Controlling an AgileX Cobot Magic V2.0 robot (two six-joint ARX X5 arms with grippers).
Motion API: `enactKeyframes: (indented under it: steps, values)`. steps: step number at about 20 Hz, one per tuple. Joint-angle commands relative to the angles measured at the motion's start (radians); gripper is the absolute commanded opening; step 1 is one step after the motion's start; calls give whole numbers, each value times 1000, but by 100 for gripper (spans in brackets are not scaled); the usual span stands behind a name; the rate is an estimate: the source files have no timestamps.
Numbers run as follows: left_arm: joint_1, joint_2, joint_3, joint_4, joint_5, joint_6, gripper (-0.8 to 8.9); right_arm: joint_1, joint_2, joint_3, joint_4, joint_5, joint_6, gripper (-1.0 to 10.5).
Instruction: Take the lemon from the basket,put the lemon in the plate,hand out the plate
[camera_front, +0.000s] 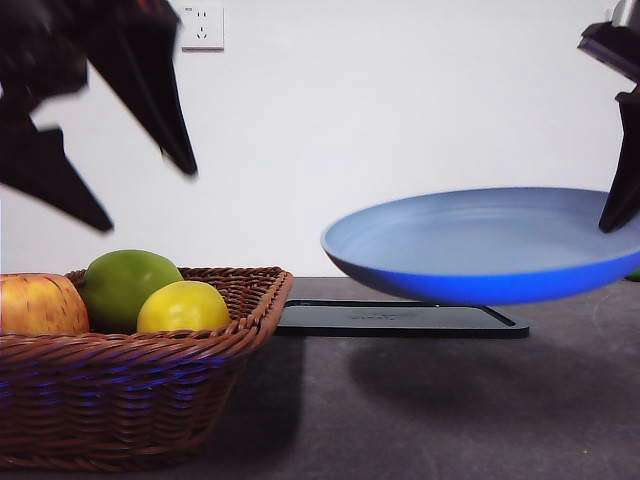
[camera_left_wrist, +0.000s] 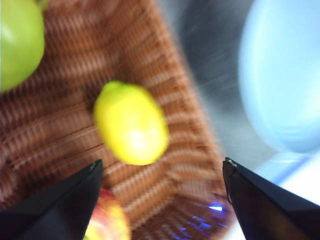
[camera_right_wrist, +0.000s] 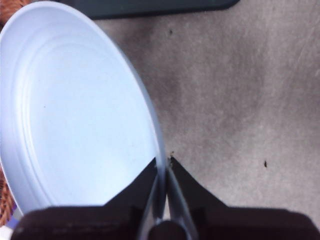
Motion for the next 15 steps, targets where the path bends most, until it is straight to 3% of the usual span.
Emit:
enactKeyframes:
  steps: [1,5,8,13,15]
  values:
    - [-23,80,30,41,-45,-25,416,1,-1,11,8,-5,10,3]
    - [-29,195,30,125,-54,-39,416,1,-2,11,8,-5,9,4]
    - [-35,253,30,150,-126,-34,416,1,-2,11,8,-5,6,3]
    - [-48,300,30,185,-117,-25,414,1,-2,11,8,-5,6,3]
    - [-55,300,30,183,-118,-19,351,1,-2,11,9,-5,6,3]
